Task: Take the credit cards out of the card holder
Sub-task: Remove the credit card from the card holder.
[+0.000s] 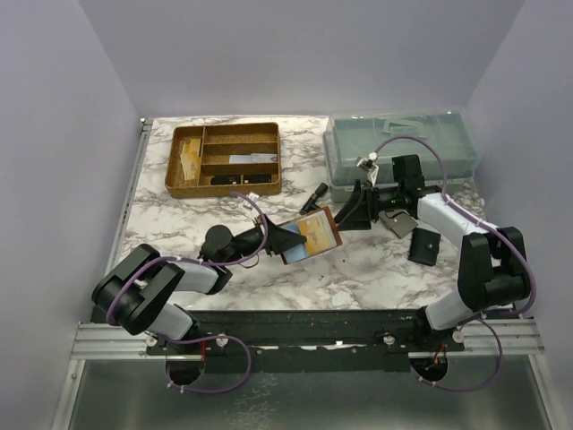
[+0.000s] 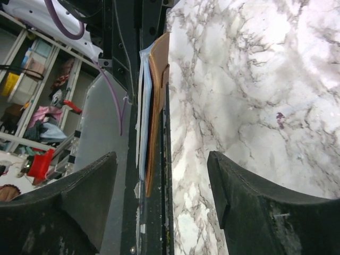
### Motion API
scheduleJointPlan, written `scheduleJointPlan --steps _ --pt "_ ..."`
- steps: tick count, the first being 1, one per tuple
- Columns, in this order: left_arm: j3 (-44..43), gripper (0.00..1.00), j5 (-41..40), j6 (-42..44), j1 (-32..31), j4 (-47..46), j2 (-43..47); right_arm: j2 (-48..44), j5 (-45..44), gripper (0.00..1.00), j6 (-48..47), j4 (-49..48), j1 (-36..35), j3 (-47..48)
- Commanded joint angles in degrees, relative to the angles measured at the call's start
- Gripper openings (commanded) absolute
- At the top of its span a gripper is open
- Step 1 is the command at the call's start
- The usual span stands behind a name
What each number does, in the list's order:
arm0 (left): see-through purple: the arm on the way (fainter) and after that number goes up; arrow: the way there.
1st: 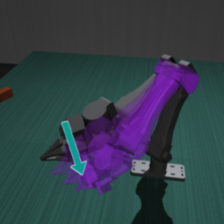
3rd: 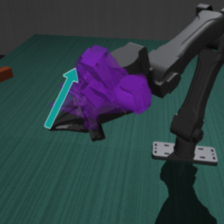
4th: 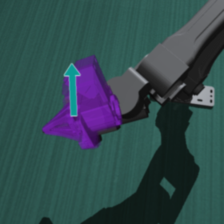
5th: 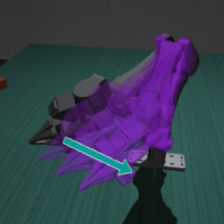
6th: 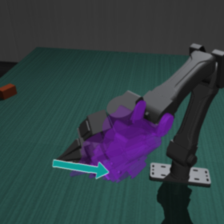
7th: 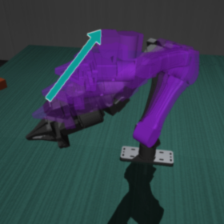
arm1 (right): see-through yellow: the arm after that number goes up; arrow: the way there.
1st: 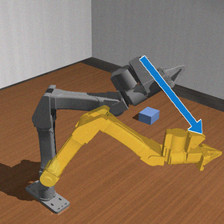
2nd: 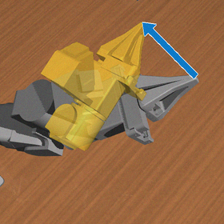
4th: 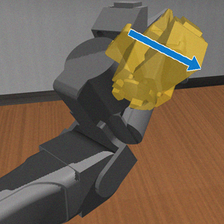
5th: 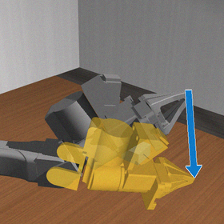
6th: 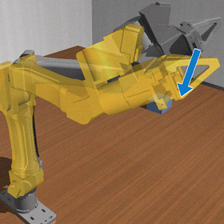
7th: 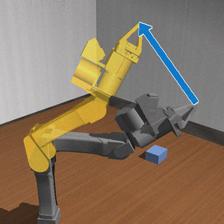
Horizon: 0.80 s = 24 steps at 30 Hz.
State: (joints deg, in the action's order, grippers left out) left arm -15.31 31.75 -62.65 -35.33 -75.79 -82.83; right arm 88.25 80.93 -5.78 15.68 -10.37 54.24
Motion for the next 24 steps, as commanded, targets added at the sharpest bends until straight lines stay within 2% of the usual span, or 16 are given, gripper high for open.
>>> scheduleJointPlan --steps 1,8,10,13,15,17,21,24 --pt "-3.2 0.00 1.7 1.0 -1.2 -1.0 -1.2 1.1 2.4 0.71 1.4 -2.2 -1.5 -0.6" --pt "-4.4 0.00 1.6 1.0 -1.8 -1.0 -2.5 2.0 3.3 0.56 1.4 -1.5 -2.3 0.0" --pt "-4.4 0.00 1.6 1.1 -1.9 -1.0 -2.8 2.1 3.3 0.47 1.4 -1.4 -2.4 0.2" --pt "-4.2 0.00 1.5 1.2 -1.9 -1.0 -2.9 2.5 3.9 0.26 1.6 -1.2 -2.4 0.5" --pt "-4.0 0.00 1.4 1.4 -1.9 -1.0 -2.8 2.7 4.2 0.20 1.4 -0.8 -2.4 0.8" --pt "-3.7 0.00 1.4 1.5 -1.9 -1.0 -2.7 2.7 4.5 0.21 1.4 -0.8 -2.4 0.7" --pt "-3.6 0.00 1.4 1.4 -1.9 -1.0 -2.5 2.7 4.5 0.45 1.8 -1.3 -2.4 0.4" --pt "-3.9 0.00 1.5 1.3 -1.9 -1.0 -2.5 2.8 4.3 0.46 2.3 -1.7 -2.5 0.1"
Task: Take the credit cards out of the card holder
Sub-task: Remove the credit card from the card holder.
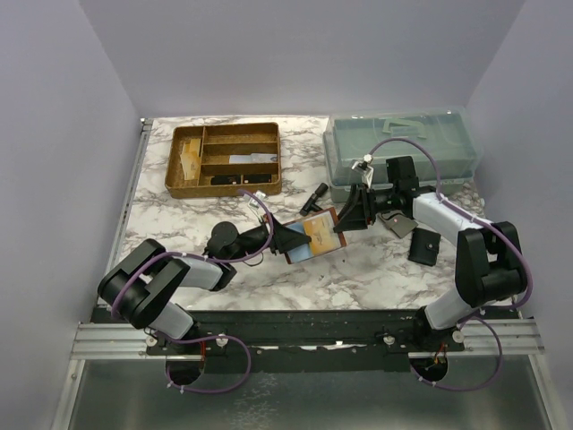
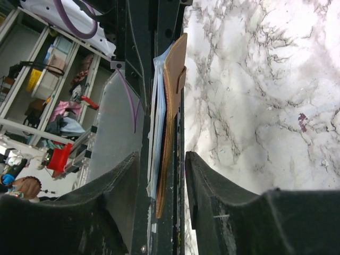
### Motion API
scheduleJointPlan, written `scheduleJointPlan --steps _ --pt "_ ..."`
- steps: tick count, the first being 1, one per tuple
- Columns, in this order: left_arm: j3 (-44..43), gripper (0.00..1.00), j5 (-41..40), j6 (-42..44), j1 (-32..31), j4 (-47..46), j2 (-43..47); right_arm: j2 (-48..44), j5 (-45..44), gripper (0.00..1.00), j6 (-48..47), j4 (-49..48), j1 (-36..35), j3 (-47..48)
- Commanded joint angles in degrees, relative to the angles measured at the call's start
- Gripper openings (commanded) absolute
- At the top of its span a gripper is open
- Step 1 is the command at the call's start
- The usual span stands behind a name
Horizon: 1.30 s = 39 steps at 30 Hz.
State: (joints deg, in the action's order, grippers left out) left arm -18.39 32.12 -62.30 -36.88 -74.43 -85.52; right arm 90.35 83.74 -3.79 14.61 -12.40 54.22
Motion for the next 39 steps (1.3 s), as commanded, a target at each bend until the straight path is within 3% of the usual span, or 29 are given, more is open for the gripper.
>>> scheduleJointPlan --steps 1,7,10,13,16,39 --pt "-1.0 0.00 1.1 0.9 -0.4 -2.4 0.0 0.8 1.4 0.45 0.4 -0.7 -0.7 0.2" --pt "-1.8 0.00 1.3 0.7 -0.5 -2.4 -0.6 1.2 0.9 0.42 0.5 -0.6 -1.5 0.3" --pt "-1.9 0.00 1.3 0.7 -0.6 -2.4 -0.9 1.6 0.7 0.35 0.3 -0.3 -1.8 0.7" --pt "-2.0 0.00 1.3 0.8 -0.6 -2.4 -0.8 2.1 0.8 0.21 -0.1 0.5 -1.9 1.1" --pt "-1.5 0.00 1.2 1.1 -0.5 -2.4 -0.5 2.0 0.9 0.01 -1.1 1.9 -1.9 1.9" --pt "6.7 0.00 5.1 1.1 8.5 3.3 11.0 0.2 2.2 0.00 0.6 -0.6 1.9 0.7"
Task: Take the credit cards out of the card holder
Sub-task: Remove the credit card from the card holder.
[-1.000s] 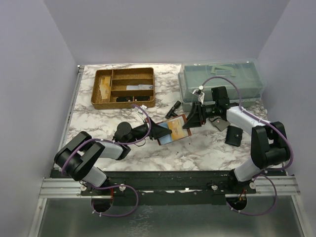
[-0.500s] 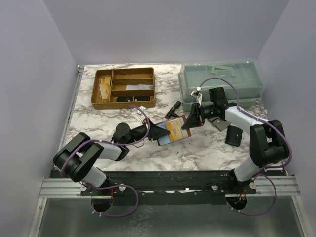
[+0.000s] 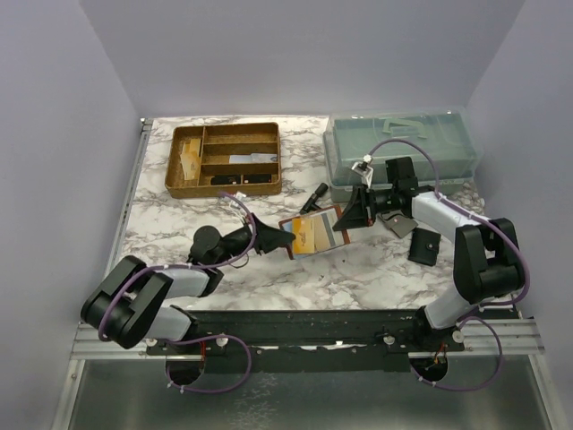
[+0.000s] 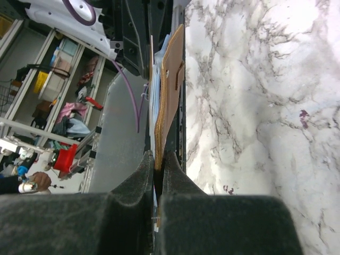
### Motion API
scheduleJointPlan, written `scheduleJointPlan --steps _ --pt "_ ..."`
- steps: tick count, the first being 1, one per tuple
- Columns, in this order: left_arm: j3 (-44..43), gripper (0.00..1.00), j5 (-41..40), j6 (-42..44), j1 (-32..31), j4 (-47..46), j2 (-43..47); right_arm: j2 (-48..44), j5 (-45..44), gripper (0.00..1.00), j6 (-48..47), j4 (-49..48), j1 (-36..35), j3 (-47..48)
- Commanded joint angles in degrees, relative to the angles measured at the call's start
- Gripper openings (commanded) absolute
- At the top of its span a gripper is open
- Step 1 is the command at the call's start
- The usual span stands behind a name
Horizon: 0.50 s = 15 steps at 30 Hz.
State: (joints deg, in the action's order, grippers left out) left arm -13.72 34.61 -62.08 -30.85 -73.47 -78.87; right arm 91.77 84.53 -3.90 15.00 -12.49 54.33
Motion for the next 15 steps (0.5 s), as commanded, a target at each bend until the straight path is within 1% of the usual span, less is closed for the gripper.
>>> scheduleJointPlan --steps 1,10,15 --pt "2.4 0.00 2.9 1.2 2.9 3.6 5.6 -1.2 0.9 0.00 1.0 -1.4 2.4 0.4" --pt "4.5 0.00 3.8 2.5 5.3 12.3 15.2 -1.6 -2.7 0.00 1.6 -2.5 2.6 -0.3" --pt "3.9 0.00 3.9 5.1 7.7 22.3 22.1 -1.2 -3.4 0.00 1.3 -2.2 2.7 -0.1"
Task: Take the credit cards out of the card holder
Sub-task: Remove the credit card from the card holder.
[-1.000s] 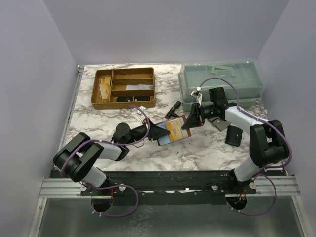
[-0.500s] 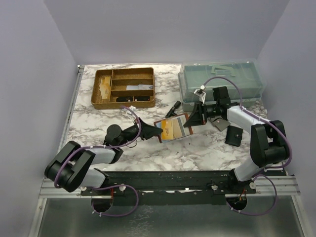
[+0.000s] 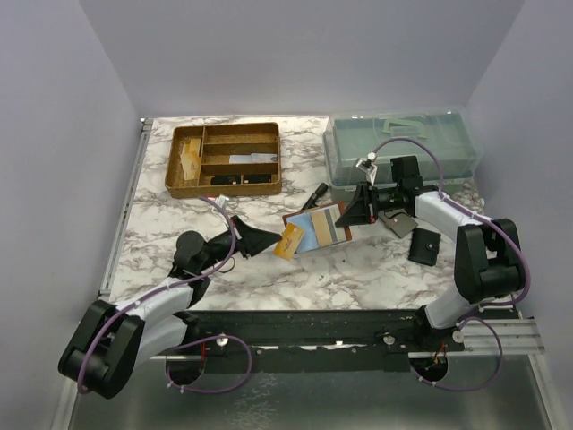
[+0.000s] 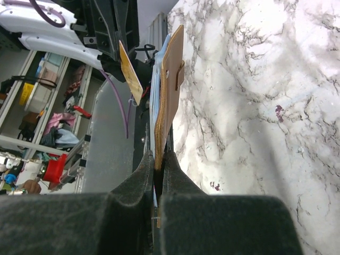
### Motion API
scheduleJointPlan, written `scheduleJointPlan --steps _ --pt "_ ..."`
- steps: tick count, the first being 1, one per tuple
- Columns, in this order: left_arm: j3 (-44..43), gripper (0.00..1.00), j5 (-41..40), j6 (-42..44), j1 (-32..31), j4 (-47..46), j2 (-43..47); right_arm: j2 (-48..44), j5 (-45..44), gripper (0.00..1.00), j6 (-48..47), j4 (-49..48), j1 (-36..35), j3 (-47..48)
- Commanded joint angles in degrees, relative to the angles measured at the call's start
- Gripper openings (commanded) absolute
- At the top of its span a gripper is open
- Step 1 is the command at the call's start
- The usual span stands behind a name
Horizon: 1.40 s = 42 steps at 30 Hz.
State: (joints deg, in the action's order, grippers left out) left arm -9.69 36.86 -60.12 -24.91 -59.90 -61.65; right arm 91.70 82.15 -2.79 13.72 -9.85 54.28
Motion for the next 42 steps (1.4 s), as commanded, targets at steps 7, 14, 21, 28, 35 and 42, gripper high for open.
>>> scheduleJointPlan --steps 7,14,21,28,35,42 --pt "1.7 0.00 0.9 2.8 4.2 13.7 8.7 -0.7 -2.2 0.00 -0.2 -0.4 0.1 0.1" --pt "3.6 0.00 -1.1 0.1 5.1 13.2 10.4 0.1 -5.6 0.00 -0.1 0.2 0.1 0.4" --pt "3.3 0.00 -1.5 -3.5 5.9 11.4 11.8 3.2 -11.7 0.00 -1.9 2.6 0.0 0.8" --pt "3.5 0.00 -1.0 -6.5 5.9 7.8 11.3 6.1 -17.0 0.00 -4.1 4.4 -1.3 0.9" --pt "3.2 0.00 -0.3 -7.9 6.0 6.0 9.9 5.6 -21.0 0.01 -6.9 5.9 -4.0 1.0" --pt "3.5 0.00 -1.0 -9.4 6.0 5.1 9.7 6.4 -24.9 0.01 -10.0 8.3 -8.7 1.8"
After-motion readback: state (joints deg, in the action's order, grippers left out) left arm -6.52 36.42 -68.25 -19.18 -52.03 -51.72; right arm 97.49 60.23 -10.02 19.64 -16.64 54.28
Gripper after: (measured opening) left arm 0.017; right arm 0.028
